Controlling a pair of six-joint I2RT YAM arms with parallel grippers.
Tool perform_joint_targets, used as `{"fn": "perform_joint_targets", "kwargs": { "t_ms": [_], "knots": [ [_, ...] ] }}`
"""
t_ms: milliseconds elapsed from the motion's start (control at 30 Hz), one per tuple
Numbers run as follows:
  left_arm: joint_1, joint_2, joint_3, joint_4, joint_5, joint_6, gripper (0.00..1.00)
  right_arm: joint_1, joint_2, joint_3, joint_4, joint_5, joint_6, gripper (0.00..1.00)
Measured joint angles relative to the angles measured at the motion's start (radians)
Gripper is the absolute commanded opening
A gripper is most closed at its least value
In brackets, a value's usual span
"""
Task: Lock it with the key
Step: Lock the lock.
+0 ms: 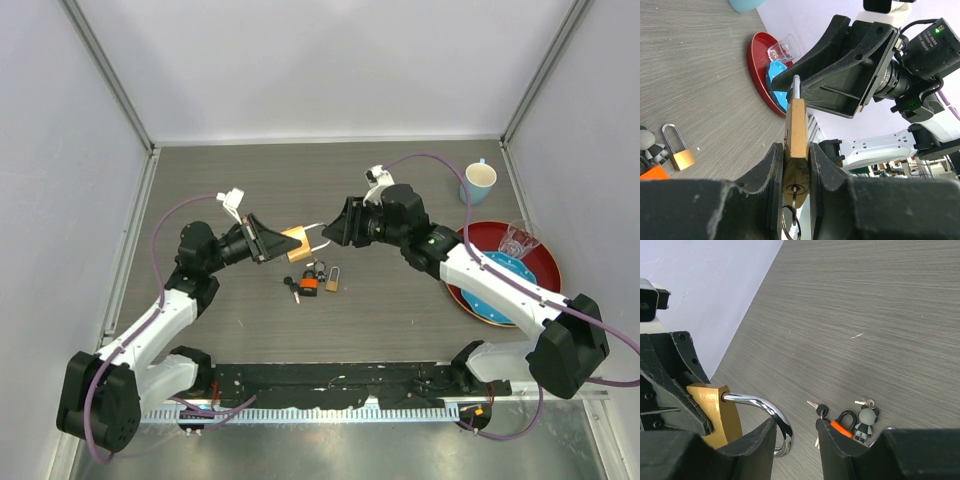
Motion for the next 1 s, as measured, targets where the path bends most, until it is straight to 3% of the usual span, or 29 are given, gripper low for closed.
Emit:
{"fn": "perform_joint_targets", "kwargs": {
  "t_ms": [367, 567, 1000],
  "knots": [
    [0.002, -0.011, 0.0, -0.011, -0.009, 0.002, 0.0, 0.014, 0.024, 0.0, 0.064, -0.013, 0.008, 0.27],
    [0.011, -0.011, 0.0, -0.038, -0.013, 0.006, 0.0, 0.019, 0.04, 0.0, 0.069, -0.022, 0.001, 0.07],
    [0.011, -0.012, 0.03, -0.121, 0.011, 0.079, 0.0, 0.023, 0.042, 0.0, 0.044, -0.03, -0.002, 0.03]
  ]
}}
